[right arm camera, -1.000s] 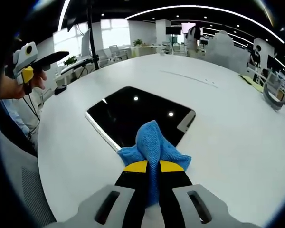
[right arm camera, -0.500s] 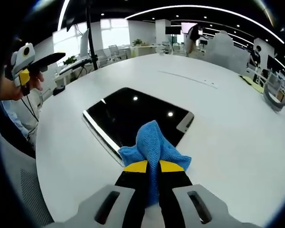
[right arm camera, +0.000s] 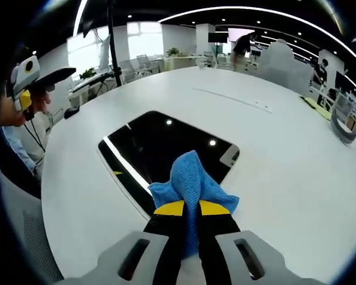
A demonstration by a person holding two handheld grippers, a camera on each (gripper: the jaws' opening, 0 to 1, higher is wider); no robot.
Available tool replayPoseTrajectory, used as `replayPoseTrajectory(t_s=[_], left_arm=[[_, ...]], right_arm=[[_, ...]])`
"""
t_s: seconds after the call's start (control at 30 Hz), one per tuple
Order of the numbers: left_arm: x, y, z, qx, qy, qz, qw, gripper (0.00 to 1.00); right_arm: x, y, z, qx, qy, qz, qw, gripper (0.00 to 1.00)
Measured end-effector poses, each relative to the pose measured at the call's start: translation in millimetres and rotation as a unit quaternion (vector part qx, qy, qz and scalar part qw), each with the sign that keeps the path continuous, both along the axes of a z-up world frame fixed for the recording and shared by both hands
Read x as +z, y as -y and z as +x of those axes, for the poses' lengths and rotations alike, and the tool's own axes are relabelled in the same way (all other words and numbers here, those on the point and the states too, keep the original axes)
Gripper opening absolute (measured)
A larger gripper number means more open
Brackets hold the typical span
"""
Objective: Wipe the mirror surface with the cleaning cloth until all visible marks leave the cleaned area.
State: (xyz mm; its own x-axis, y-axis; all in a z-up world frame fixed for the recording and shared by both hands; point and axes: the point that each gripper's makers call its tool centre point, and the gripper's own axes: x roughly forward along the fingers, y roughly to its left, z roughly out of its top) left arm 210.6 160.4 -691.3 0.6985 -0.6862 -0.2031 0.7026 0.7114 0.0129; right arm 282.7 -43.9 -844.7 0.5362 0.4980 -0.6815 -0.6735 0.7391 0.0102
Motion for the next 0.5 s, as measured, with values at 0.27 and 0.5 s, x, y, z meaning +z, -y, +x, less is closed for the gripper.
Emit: replayPoseTrajectory(t_s=[0.27,0.5], left_arm=[[0.0,1.4,1.1,-0.002,-0.001,0.001,1.0,0.71],[-1.5,-0.3,2.0,-0.002,-0.003,0.002,1.0,0.71]], right_arm=[[-0.8,-0.5,8.9,0.002,0.002,-0.002,1.0,0.02],[-1.0,-1.7,17.1,0.003,0.003,-0.004,1.0,0.02]])
